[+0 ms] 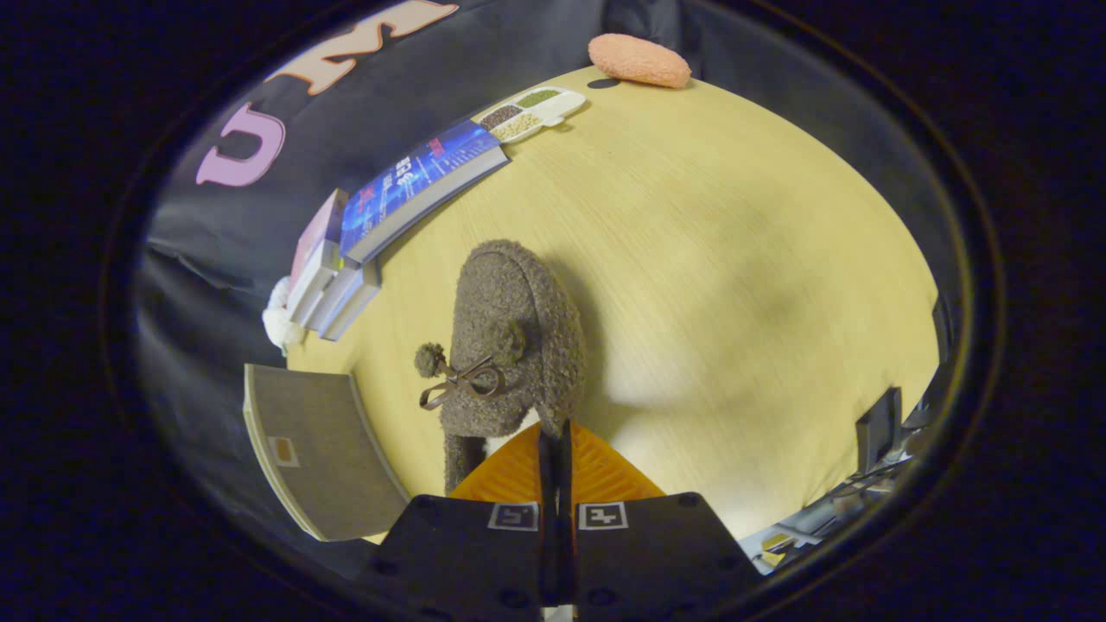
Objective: Open the storage box then place both shoes into the box .Put the left shoe in first, then the right shoe, with the right side of both shoes facing outward in a uniform manner.
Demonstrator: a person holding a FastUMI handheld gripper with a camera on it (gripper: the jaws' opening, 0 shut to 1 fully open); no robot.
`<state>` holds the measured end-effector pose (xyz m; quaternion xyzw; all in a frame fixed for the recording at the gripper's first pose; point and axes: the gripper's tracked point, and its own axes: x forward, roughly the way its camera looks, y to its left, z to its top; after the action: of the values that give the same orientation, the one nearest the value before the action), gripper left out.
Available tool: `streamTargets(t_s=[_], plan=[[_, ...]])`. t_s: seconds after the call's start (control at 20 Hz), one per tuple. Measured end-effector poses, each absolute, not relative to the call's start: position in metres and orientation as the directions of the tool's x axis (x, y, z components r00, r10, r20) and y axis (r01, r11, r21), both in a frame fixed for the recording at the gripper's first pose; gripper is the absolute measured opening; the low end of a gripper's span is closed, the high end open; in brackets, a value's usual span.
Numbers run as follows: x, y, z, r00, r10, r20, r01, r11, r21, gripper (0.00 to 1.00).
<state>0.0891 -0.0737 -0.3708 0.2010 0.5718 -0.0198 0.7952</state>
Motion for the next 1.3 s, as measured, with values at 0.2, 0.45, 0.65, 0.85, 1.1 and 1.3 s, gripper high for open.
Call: streamTargets(t_s=[0.2, 0.45, 0.65, 0.85, 1.1, 1.3], plan=[[0.086, -0.054, -0.339, 0.405, 0.298, -0.864, 0.296, 0.851, 0.433, 0.03], [0.075, -0.005, -0.277, 0.462, 0.419, -0.782, 0.216, 0.802, 0.557, 0.03], [0.069, 0.05, -0.227, 0.48, 0.491, -0.727, 0.087, 0.798, 0.596, 0.03], [0.061, 0.119, -0.191, 0.456, 0.586, -0.67, -0.017, 0.759, 0.651, 0.03], [0.046, 0.194, -0.201, 0.365, 0.63, -0.685, -0.093, 0.757, 0.647, 0.03], [0.036, 0.236, -0.235, 0.294, 0.603, -0.742, -0.112, 0.792, 0.6, 0.03]])
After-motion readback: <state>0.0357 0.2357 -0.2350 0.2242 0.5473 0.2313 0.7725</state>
